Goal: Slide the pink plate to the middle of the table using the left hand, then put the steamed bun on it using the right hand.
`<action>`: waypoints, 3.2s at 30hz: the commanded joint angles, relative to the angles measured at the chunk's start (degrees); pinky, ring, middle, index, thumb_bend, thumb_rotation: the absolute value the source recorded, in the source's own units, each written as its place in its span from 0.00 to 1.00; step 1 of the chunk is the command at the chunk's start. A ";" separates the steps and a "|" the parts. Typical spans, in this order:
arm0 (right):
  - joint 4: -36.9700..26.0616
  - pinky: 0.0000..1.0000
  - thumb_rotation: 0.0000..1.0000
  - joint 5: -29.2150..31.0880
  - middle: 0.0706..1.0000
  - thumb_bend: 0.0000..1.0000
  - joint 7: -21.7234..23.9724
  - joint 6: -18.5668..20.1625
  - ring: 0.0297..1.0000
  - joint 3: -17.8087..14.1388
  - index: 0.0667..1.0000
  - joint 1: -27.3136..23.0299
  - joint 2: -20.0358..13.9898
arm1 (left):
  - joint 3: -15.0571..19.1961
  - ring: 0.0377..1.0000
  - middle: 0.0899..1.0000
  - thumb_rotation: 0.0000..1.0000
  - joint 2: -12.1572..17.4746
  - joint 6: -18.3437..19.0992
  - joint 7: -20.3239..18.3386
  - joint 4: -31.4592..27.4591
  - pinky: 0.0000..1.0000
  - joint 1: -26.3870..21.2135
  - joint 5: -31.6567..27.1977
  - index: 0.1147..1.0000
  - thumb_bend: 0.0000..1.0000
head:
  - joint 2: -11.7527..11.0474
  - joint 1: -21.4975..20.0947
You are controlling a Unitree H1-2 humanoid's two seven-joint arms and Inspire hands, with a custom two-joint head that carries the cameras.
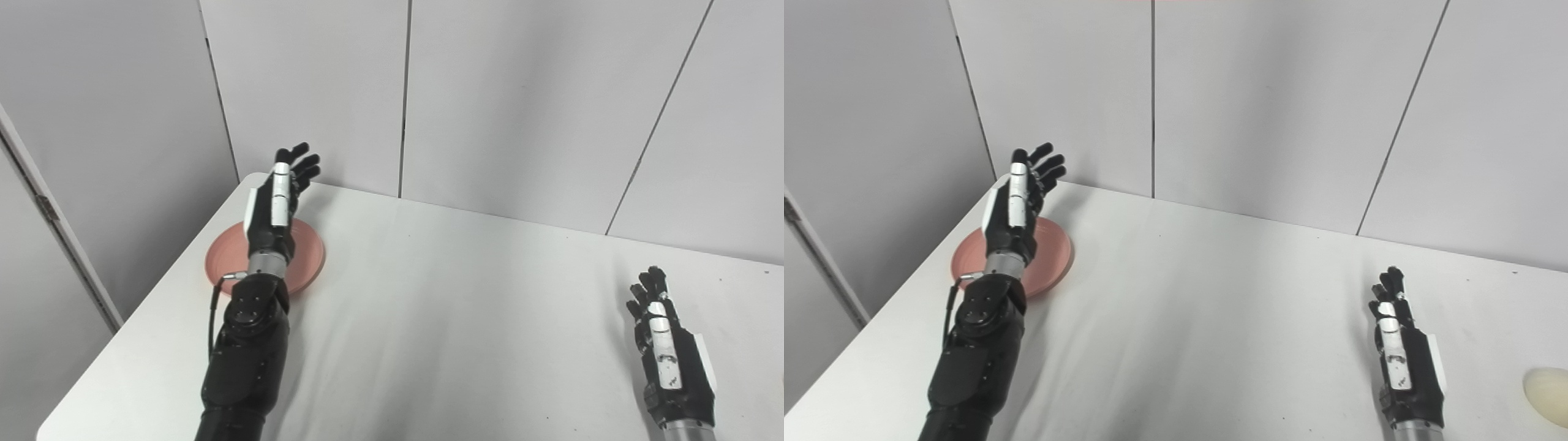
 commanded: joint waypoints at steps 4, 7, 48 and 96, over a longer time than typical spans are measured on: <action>-0.18 1.00 0.90 0.30 1.00 0.49 0.42 -0.98 1.00 -0.41 1.00 0.72 -0.37 | 0.46 0.76 0.74 1.00 5.50 -2.22 0.95 1.40 0.81 -2.51 2.91 0.74 0.62 | 0.08 0.08; -0.64 1.00 0.90 -0.06 1.00 0.48 0.33 -0.75 1.00 -0.34 1.00 0.81 -0.48 | 0.87 0.75 0.73 1.00 6.92 -2.54 1.14 3.34 0.77 -2.53 3.29 0.72 0.58 | 0.13 0.14; -2.56 1.00 0.76 0.38 1.00 0.39 0.10 0.86 1.00 -0.88 1.00 1.25 -0.48 | 3.57 0.87 0.85 1.00 15.65 -4.17 -0.31 19.72 0.88 -2.55 -1.06 0.83 0.56 | 0.21 0.76; -4.28 1.00 0.76 0.32 1.00 0.38 -0.47 1.68 1.00 -0.98 1.00 1.43 0.04 | 3.16 0.83 0.80 1.00 12.59 -2.80 -21.56 23.09 0.84 -4.07 -18.02 0.78 0.64 | 0.50 0.52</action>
